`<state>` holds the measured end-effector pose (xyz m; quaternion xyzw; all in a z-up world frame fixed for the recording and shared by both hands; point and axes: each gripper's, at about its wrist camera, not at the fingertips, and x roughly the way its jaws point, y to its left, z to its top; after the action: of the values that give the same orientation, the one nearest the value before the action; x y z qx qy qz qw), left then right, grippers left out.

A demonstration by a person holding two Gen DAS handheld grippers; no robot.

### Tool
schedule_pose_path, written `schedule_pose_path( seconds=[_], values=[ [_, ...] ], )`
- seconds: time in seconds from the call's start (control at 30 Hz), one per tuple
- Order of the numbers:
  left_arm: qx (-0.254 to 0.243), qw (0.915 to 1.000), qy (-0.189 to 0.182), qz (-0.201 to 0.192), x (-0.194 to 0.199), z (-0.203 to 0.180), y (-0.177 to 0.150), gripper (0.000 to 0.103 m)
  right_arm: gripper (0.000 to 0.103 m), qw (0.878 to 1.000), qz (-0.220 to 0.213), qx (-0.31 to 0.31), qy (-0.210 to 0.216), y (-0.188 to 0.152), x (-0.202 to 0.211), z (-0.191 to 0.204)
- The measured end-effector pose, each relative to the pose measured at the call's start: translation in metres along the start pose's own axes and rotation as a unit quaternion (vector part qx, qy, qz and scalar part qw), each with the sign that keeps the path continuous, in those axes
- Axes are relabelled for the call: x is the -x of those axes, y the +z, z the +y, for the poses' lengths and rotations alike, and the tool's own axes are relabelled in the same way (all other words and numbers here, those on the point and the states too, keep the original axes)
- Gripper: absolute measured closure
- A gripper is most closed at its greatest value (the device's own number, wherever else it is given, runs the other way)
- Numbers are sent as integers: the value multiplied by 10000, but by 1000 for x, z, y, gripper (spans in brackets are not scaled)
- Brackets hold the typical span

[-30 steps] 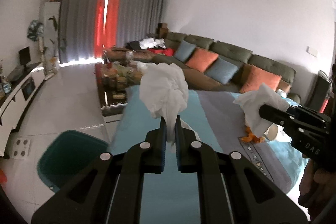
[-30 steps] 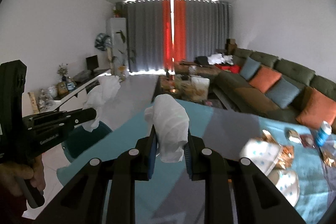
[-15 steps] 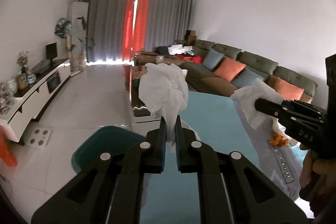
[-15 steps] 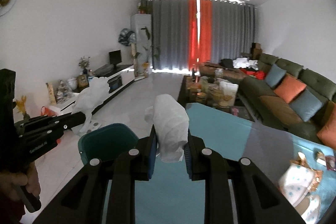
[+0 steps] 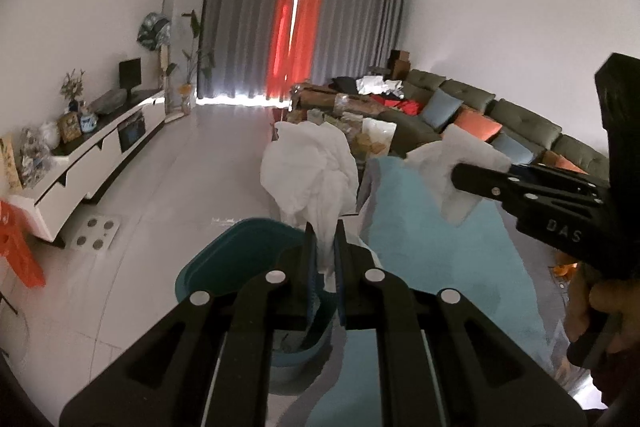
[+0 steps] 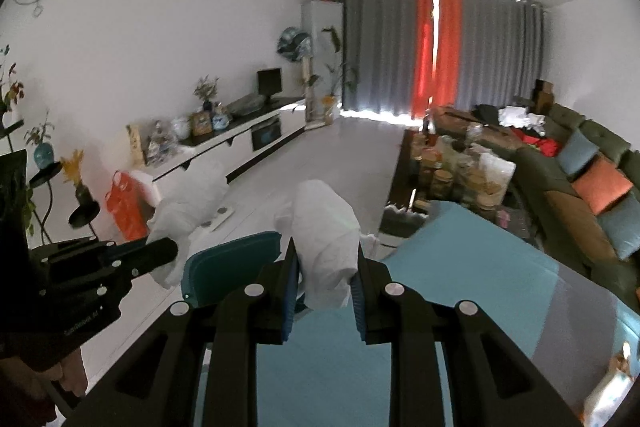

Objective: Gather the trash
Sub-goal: 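Carry both tissues over the teal bin and open both tools to drop them, then move both tools back to the table above the paper cups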

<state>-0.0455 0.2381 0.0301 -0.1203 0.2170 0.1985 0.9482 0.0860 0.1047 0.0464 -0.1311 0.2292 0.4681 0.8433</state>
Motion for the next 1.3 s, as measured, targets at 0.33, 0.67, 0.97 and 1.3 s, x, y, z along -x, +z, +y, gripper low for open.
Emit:
schedule_pose_path(
  seconds=[0.33,0.67,0.97,1.3],
  values=[
    [162,9985,160,504,-31,29,-16,94,81,9965,724,-27,413,5,-62,15],
    [345,9930,240,1108,-86,43,-44,93,80,9825,1668,-60,821,-3,-132,37],
    [648,9855,241,1547,-147,62,-59,93,78,9705,2274,5,806,-14,-177,49],
    [715,9813,364,1752,-187,74,-69,75,69,9649,2492,-34,824,-15,-195,48]
  ],
)
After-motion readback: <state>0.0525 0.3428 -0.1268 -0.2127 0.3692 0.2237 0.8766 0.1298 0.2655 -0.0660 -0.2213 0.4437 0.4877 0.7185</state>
